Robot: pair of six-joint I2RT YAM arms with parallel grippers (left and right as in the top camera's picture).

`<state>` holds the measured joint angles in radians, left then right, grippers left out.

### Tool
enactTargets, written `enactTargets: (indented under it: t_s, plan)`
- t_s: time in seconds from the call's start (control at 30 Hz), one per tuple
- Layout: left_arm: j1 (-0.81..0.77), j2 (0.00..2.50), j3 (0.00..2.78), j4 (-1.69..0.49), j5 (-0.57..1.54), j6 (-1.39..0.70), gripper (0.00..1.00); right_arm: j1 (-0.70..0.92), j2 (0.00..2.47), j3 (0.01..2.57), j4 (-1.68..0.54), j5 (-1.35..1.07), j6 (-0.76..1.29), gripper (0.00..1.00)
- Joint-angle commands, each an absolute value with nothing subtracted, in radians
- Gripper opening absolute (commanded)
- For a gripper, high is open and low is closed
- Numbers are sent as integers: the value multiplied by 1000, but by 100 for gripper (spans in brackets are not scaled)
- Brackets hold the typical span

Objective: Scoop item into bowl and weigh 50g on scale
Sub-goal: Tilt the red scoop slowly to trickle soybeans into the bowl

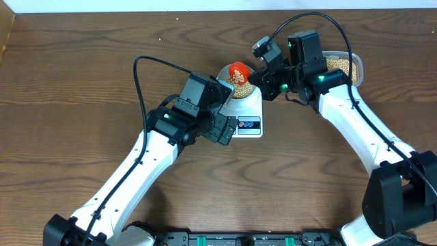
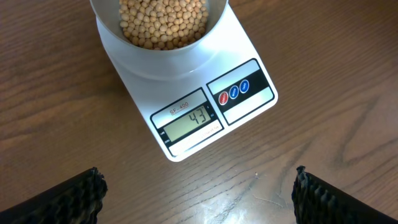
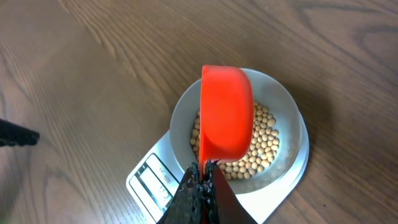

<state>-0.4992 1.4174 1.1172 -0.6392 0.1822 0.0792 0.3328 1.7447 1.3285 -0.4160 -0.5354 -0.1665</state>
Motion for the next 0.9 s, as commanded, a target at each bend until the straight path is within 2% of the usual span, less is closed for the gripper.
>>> enactTargets:
  t_s: [0.0, 0.57, 0.87]
  plan:
    - [-494, 1408, 1118, -639, 191, 86, 98, 334, 1720, 1328, -427, -552, -255, 1]
    - [-494, 1408, 1118, -639, 191, 86, 98, 335, 1720, 1328, -431, -525, -409, 1]
    - [-494, 1408, 1118, -639, 191, 86, 98, 334, 1720, 1328, -430, -526, -336, 1]
